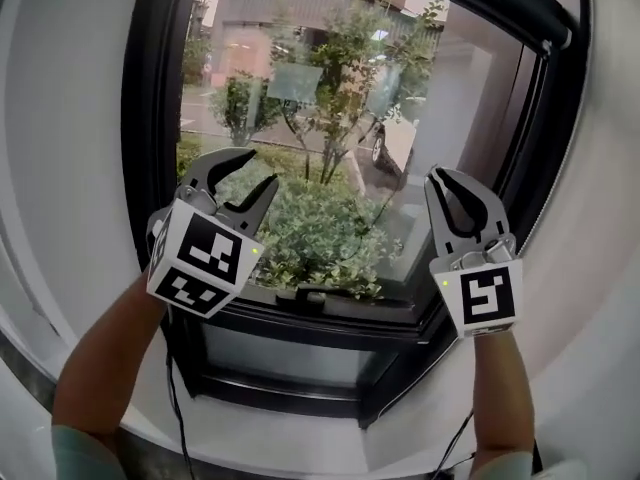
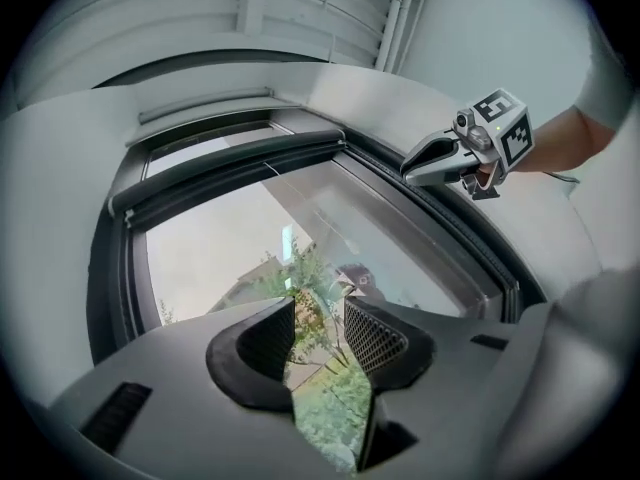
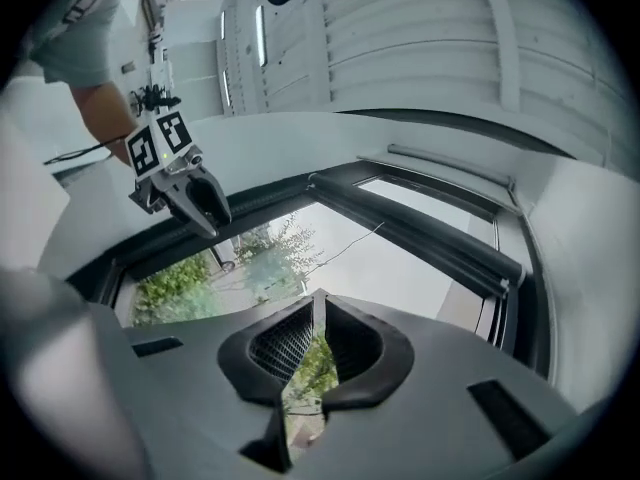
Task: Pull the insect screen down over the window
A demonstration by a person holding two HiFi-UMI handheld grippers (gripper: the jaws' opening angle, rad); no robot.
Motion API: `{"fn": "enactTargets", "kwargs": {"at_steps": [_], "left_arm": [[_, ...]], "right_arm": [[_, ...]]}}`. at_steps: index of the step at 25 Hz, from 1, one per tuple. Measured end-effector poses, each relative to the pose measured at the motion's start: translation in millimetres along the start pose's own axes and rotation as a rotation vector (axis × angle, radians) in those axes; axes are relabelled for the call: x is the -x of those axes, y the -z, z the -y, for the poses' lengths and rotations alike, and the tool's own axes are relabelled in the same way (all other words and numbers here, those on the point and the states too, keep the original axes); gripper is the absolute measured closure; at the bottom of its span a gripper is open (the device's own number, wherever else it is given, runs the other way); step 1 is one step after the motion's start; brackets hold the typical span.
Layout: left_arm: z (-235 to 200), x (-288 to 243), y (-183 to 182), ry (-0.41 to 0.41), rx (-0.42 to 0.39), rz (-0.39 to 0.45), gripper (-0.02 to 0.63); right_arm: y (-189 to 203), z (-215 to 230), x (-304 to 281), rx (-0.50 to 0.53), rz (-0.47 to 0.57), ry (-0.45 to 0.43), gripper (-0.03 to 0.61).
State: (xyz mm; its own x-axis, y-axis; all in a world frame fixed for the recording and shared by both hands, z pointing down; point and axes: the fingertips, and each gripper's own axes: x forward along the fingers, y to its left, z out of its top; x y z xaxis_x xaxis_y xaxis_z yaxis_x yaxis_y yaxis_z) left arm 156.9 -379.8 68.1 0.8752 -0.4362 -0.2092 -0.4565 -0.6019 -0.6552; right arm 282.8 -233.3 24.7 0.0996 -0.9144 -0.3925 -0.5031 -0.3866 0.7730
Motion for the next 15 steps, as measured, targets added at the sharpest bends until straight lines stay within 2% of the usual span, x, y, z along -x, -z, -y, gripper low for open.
{"fn": "enactTargets", "kwargs": {"at_steps": [5, 8, 12, 15], "left_arm": [[-60.3, -30.0, -39.8, -0.087, -0.089, 0.05, 0.462], [-88.6, -52.2, -72.5, -0.135, -0.15, 0.092, 0.462], [-119.0, -72.0, -115.0, -0.173, -0.169, 0.153, 0.462], [-135.4, -87.0, -145.6, -0.199, -0.221, 0.171, 0.462]], "right_arm": [[-16.1, 69.5, -43.6, 0.166, -0.006, 0.097, 0.558], [-20.7, 120.6, -65.6, 0.186, -0.004, 0.15, 0.558], [-43.2, 167.8, -84.3, 0.255, 0.026, 0.198, 0.556], [-62.1, 192.8, -98.4, 0.3, 0.058, 0.214, 0.511]]}}
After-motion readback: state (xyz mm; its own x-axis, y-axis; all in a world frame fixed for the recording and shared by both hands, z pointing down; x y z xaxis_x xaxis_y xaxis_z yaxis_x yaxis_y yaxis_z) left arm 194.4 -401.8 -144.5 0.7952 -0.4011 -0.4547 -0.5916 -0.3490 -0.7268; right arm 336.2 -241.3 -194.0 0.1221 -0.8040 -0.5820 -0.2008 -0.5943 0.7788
